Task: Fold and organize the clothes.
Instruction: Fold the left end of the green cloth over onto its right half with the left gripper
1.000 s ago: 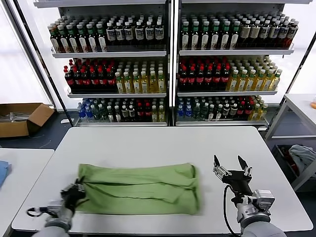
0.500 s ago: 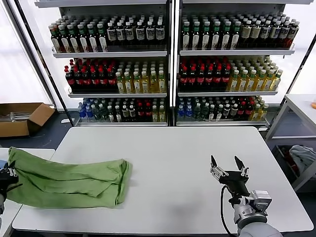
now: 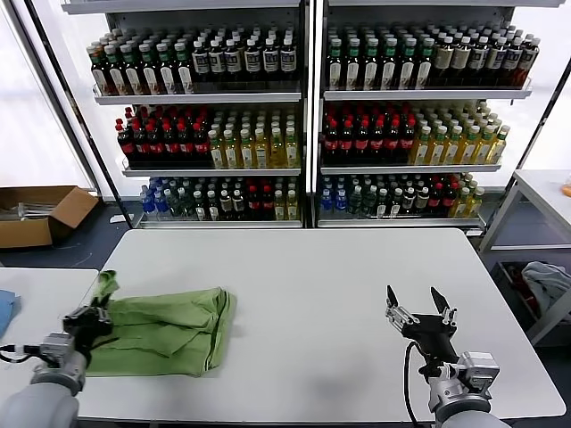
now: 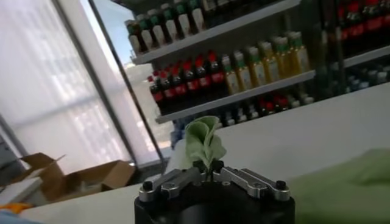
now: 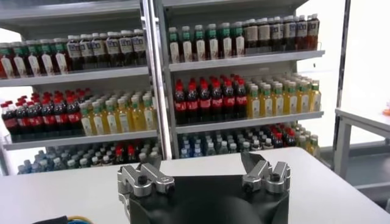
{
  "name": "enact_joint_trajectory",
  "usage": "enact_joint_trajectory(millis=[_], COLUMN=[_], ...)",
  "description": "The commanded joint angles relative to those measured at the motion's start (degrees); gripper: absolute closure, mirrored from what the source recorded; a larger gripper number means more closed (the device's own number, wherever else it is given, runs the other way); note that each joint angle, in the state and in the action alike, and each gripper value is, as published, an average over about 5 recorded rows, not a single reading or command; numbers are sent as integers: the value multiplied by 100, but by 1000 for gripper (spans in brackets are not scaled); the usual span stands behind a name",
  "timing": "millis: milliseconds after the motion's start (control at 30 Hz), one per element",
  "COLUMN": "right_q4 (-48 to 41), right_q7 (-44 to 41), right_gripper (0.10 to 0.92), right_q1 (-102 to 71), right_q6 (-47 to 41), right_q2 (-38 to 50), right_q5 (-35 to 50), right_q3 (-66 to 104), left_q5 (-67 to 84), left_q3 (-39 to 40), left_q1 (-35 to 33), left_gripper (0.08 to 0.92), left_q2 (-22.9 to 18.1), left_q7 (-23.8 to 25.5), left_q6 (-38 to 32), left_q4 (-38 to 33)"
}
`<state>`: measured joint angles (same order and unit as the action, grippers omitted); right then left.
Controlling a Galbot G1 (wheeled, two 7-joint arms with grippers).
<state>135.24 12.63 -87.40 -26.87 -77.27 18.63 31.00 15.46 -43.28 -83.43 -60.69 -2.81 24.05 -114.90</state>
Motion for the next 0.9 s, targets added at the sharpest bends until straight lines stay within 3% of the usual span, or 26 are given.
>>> enact_joint_trajectory(millis=[33,633,900], right_q4=[10,-119,-169], right_q7=[2,-10,-12], right_gripper=[203,203,203], right_q1=[-77,-235,-285], right_q6=[12,175,235], right_q2=[-47,-179,-192], right_q5=[-66,-286,-341], right_q3=[-13,-189,-268], left_q5=[-153,-351,-676], left_q3=[1226,1686,1813], left_q1=[47,287,482], left_gripper=[896,896,896], left_q2=[-655,-923,-1124], left_q7=[-47,-115,-28], left_q6=[218,385,329], left_q4=[-755,-544,-69])
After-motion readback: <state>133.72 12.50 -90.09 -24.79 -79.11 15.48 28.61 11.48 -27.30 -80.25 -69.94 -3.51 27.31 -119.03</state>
